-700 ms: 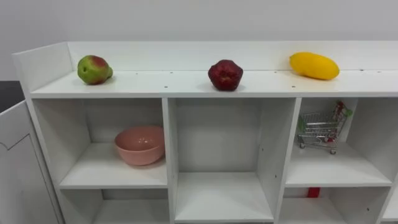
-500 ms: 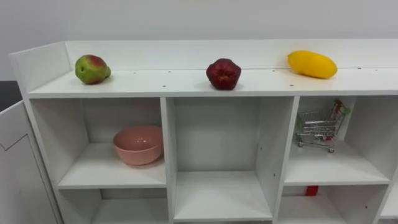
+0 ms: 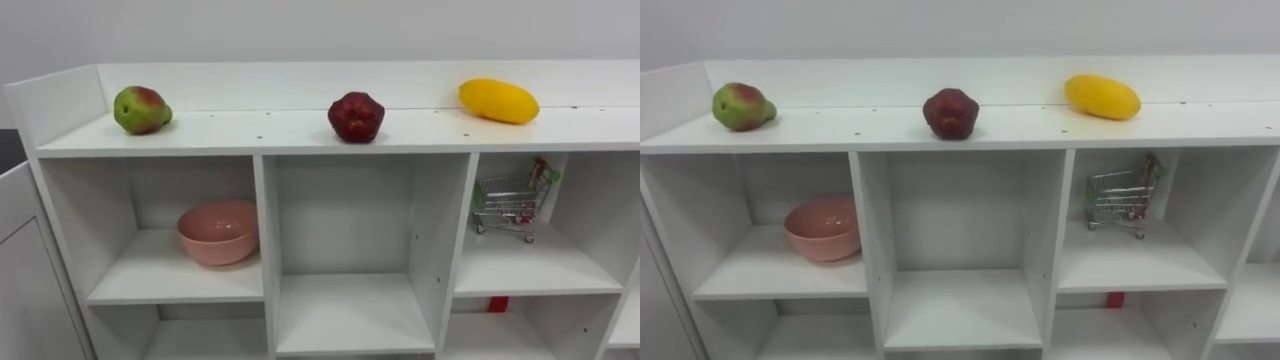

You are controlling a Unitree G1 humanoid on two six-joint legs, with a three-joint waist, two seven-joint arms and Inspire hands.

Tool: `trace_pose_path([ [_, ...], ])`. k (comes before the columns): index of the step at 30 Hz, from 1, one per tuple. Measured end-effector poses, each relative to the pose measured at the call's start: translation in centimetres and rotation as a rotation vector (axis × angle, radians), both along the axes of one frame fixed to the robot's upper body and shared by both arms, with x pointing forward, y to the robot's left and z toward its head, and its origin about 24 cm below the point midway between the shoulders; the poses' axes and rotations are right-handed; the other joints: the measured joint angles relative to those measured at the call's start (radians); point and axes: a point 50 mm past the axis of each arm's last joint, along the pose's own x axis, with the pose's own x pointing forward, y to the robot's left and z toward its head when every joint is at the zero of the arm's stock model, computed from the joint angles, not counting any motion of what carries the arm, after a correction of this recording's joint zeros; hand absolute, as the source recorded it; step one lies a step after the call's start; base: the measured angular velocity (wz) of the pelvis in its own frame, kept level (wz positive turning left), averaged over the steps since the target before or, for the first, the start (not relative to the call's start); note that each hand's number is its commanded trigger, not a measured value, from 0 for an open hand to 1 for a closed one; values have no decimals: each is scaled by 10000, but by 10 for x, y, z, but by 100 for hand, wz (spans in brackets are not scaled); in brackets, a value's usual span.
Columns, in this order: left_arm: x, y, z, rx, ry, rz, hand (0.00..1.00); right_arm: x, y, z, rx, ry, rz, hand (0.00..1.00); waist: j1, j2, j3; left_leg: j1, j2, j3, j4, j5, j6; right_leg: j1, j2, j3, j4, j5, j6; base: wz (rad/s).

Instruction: Arrange fruit in the closet

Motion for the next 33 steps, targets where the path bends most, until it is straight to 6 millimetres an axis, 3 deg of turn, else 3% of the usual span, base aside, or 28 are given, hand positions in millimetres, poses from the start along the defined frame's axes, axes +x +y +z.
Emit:
trace_pose_path([
  [7,8,0,1,107,-660,-152,0,44,-5,17,-452,-2427,-836,0,-100,-5,-4,5,0,9,-24,0,0,-10,7,7,8,4,-4,0],
  [10,10,0,2,73,-874,-184,0,76,-7,37,-793,-4107,-646,0,-225,-27,-19,27,10,73,-90,5,2,-39,10,46,18,7,-7,-6],
  [14,20,1,3,48,-1253,-293,0,134,-1,97,-1528,-7808,138,0,-201,75,-10,-97,4,238,-67,4,1,-195,51,231,58,49,-16,-11],
  [17,30,0,6,12,-1763,-451,0,159,9,147,-1916,-10346,815,0,-201,95,30,-163,3,117,-62,5,1,-210,65,176,6,69,-21,6],
  [21,35,-2,6,-88,-1992,-566,0,171,21,189,-2250,-12342,1508,0,-46,127,7,-178,0,113,-92,5,1,-245,69,276,13,71,-18,0],
  [28,31,-2,6,-167,-1978,-589,0,176,39,235,-2275,-14464,2195,0,95,303,-68,-403,17,146,-58,19,1,-531,65,234,130,77,-19,-2],
  [33,32,-1,6,-213,-2186,-732,0,181,58,278,-2006,-16616,2911,0,135,286,-51,-340,22,194,-46,28,-4,-484,63,137,167,77,-19,0],
])
